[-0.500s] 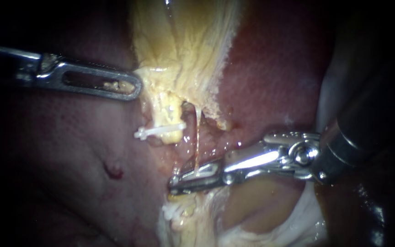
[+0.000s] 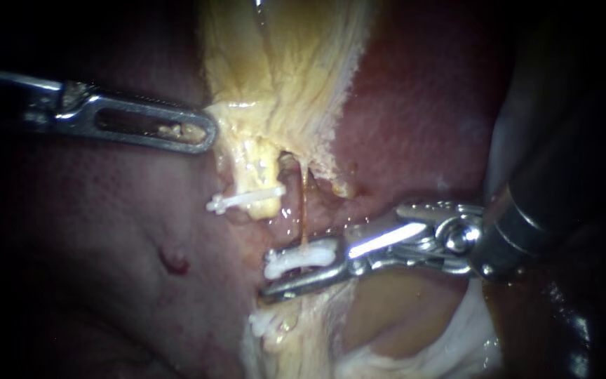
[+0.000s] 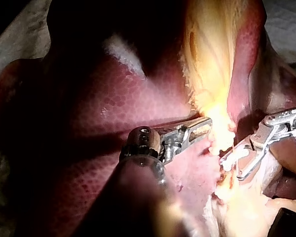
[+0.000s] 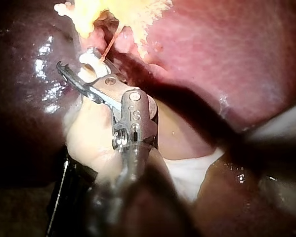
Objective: Going back first clip right tube
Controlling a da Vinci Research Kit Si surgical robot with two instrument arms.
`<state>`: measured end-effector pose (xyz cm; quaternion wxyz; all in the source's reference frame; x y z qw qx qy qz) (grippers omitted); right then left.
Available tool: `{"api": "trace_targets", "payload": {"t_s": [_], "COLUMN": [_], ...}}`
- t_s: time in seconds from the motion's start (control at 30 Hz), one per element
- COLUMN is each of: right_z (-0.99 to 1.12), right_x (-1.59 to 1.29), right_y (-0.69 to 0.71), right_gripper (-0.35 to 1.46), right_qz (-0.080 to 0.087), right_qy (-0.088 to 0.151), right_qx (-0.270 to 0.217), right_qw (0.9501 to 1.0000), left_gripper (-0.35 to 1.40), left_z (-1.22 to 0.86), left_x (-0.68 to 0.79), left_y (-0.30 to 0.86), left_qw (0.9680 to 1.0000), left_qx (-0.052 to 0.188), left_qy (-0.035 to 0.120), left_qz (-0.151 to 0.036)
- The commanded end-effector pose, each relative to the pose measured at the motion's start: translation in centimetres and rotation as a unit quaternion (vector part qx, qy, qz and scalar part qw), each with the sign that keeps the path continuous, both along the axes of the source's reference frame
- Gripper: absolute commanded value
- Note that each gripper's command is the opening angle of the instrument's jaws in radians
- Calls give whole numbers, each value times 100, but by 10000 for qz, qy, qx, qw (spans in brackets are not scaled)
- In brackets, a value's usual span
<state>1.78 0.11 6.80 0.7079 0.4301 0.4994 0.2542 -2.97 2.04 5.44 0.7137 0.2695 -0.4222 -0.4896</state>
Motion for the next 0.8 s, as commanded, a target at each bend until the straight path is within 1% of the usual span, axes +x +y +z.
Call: {"api": "trace_targets", "payload": {"t_s": [0.03,0.13,0.17,0.27,0.4,0.53,0.57,0.63,0.8], "right_z": [2,10,13,24,30,25,22,16,-2], "right_x": [-1,-2,-3,-9,-26,-45,-49,-62,-96], "right_y": [0,0,1,4,7,10,10,12,23], "right_gripper": [47,49,49,50,50,50,50,50,50], "right_qz": [2,176,210,268,279,252,232,173,170], "right_qy": [29,-10,-8,-2,51,120,145,225,284], "right_qx": [-133,-465,-593,-979,-1391,-1700,-1748,-1920,-2243], "right_qw": [9999,9988,9980,9948,9899,9851,9842,9810,9740], "left_gripper": [-35,-35,-35,-35,-35,-35,-35,-35,-35], "left_z": [0,0,0,0,0,0,0,0,0], "left_x": [0,0,0,0,0,0,1,1,1], "left_y": [0,0,0,0,0,0,0,-1,0], "left_qw": [10000,10000,10000,10000,10000,10000,10000,10000,10000], "left_qx": [0,0,0,0,-1,-1,-1,-1,0], "left_qy": [0,0,0,0,0,0,0,-1,-2], "left_qz": [0,0,0,0,0,1,1,2,3]}}
